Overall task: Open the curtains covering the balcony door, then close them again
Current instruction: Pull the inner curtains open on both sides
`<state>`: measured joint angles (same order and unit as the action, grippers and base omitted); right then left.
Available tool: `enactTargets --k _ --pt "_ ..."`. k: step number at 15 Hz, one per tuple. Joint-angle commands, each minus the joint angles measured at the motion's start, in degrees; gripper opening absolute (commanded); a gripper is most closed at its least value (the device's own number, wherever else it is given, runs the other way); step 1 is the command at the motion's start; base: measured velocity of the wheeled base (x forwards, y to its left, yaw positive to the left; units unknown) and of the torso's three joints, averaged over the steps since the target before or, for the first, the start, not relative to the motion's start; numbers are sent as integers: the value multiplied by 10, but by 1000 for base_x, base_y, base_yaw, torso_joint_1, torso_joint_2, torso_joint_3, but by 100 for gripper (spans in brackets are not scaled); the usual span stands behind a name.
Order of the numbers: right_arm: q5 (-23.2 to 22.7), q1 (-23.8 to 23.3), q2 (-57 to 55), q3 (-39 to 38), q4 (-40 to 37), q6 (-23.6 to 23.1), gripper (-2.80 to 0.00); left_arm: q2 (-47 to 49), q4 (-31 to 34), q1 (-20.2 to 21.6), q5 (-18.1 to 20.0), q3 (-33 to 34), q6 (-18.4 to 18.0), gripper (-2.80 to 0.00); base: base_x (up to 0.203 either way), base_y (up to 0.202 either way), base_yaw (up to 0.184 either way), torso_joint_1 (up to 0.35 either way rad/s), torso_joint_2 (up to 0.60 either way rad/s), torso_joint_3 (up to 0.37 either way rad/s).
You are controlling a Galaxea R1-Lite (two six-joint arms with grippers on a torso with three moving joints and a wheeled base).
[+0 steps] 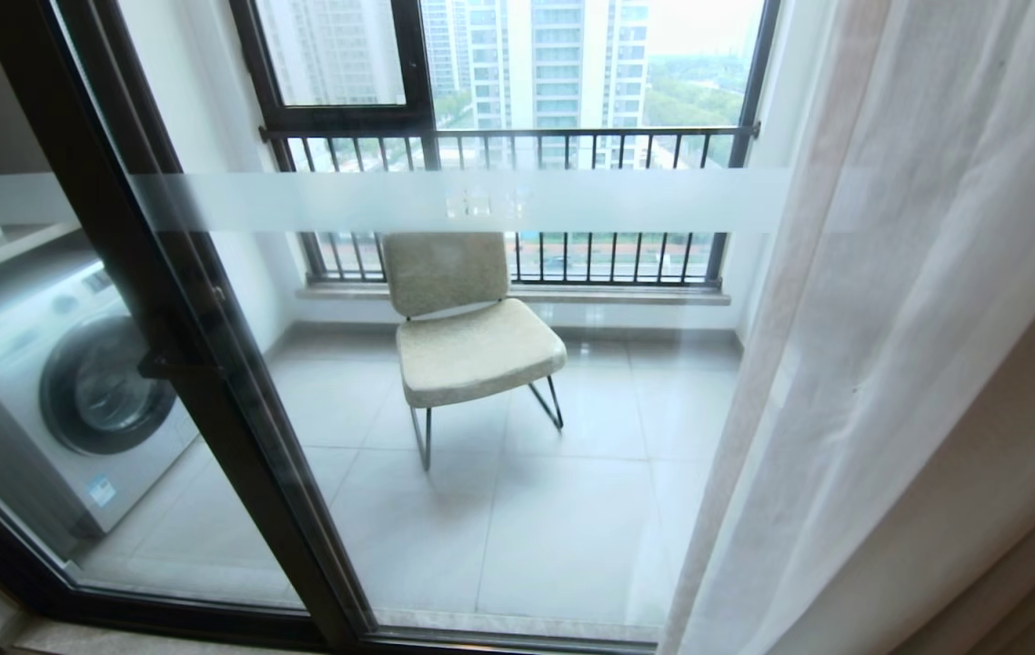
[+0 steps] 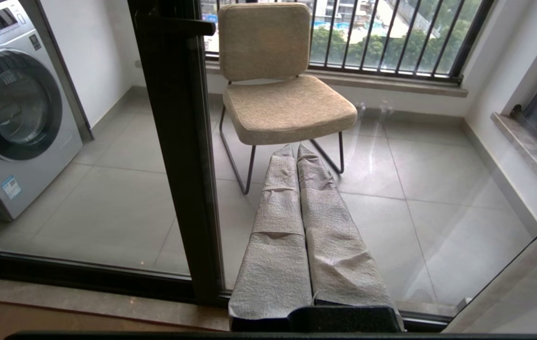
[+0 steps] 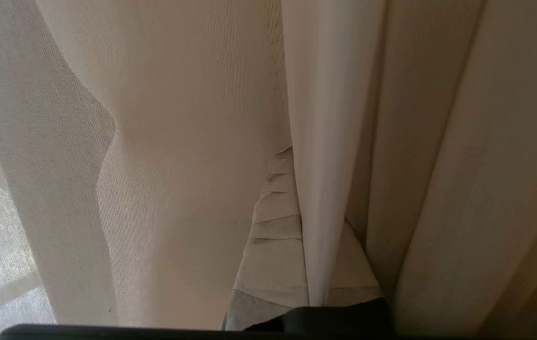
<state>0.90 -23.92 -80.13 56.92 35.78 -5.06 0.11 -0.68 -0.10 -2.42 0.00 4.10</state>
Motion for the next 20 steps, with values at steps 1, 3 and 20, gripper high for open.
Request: enactTargets --k 1,3,20 --pt "0 -13 0 0 3 0 -280 0 0 0 0 0 0 -280 0 0 0 0 0 0" --pt "1 -18 0 0 4 0 -280 0 0 0 0 0 0 -280 0 0 0 0 0 0" --pt "1 -88 -25 26 7 -1 -280 0 0 0 0 0 0 -280 0 0 0 0 0 0"
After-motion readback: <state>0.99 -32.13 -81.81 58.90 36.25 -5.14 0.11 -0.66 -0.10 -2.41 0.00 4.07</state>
